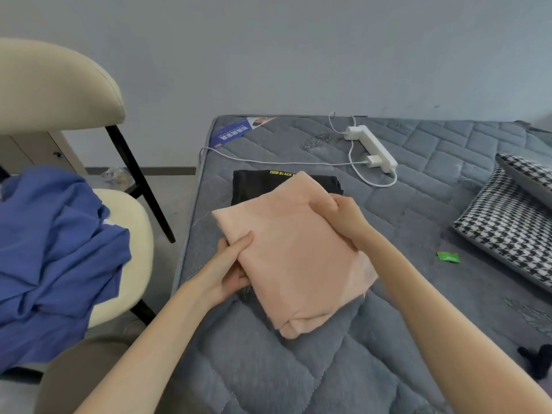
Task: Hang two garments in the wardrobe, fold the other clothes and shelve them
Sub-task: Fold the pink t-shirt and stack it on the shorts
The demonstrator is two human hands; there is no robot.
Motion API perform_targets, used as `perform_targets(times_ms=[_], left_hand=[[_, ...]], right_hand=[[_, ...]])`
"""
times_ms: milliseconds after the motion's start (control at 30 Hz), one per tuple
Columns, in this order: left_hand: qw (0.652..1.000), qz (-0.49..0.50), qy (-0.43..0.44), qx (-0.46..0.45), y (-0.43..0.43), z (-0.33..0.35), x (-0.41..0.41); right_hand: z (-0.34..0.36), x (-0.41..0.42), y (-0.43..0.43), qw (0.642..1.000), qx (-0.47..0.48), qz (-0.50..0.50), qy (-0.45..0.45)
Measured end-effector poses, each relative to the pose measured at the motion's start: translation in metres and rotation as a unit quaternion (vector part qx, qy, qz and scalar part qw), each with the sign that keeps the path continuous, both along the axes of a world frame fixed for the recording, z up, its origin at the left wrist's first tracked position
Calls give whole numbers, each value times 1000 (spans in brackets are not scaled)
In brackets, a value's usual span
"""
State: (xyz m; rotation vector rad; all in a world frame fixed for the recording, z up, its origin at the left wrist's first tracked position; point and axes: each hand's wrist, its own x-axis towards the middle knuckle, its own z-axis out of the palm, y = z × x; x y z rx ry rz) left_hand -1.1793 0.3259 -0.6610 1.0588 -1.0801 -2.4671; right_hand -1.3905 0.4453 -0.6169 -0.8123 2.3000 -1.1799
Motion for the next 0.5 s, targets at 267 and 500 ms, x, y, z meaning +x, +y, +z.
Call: perform_targets(times_ms=[267,500], left_hand=[[980,185,69,16,6,18,-79],[986,115,-78,88,11,-4,-134]], right_hand=[[58,-70,-92,967,82,139,196],[30,-117,-149,917,221,212,255]])
